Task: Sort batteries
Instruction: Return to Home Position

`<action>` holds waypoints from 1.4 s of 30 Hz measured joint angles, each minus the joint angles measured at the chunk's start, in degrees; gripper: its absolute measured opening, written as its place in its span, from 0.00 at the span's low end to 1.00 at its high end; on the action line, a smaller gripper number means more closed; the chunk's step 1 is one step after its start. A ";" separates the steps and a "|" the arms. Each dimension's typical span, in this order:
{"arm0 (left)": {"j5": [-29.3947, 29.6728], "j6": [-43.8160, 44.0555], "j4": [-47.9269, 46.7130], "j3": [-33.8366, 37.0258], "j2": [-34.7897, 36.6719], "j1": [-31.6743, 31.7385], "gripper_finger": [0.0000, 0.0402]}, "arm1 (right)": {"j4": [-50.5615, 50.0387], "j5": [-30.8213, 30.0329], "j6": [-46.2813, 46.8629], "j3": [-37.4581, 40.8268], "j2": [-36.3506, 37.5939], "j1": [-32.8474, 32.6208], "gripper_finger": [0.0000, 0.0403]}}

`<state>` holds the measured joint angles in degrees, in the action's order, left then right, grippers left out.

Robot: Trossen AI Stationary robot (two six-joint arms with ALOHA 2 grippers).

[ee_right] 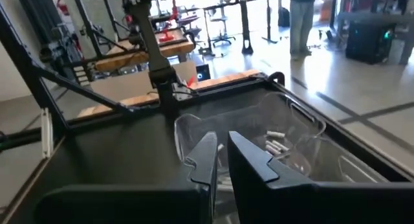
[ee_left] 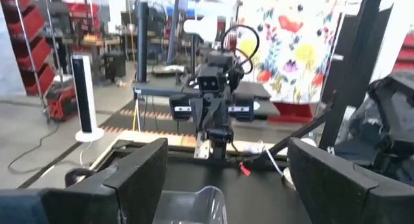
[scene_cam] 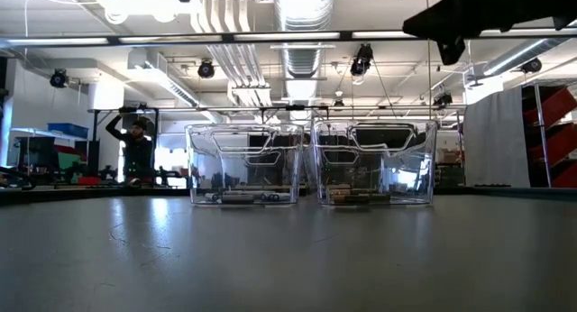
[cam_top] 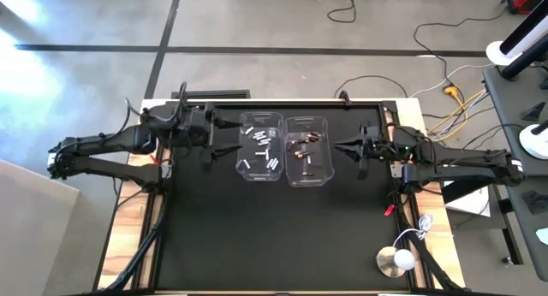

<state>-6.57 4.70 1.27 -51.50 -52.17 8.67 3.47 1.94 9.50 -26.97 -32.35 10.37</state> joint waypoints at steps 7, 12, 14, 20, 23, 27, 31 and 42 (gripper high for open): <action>0.07 5.43 14.67 15.77 8.59 -0.26 0.73 | 3.76 2.23 -6.39 1.89 0.59 -1.50 0.07; 0.12 7.74 23.04 24.37 14.86 -0.76 0.73 | 6.29 12.18 -10.83 2.73 2.82 -2.43 0.07; 0.10 8.00 23.84 27.42 17.60 -0.76 0.73 | 6.29 12.65 -10.62 3.17 3.94 -2.43 0.07; 2.81 9.44 24.17 34.00 24.86 -0.76 0.73 | 6.48 12.65 -11.52 6.76 8.51 -2.38 0.07; 3.26 9.49 24.19 36.94 28.48 -0.74 0.73 | 9.07 12.65 -9.37 10.72 11.09 -2.38 0.07; 3.21 10.09 24.17 41.11 33.75 -0.74 0.73 | 18.18 12.65 -5.52 17.36 14.44 -2.38 0.07; 3.08 11.56 24.18 45.55 39.48 -0.74 0.73 | 27.65 12.63 -3.48 23.89 17.15 -2.38 0.07; 3.07 13.13 14.24 50.90 52.15 -0.74 0.73 | 23.38 12.02 -5.13 26.24 19.18 -2.60 0.07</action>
<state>-3.51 17.83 15.51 -0.60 -0.03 7.92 26.85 13.96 4.37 -0.73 -13.17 7.77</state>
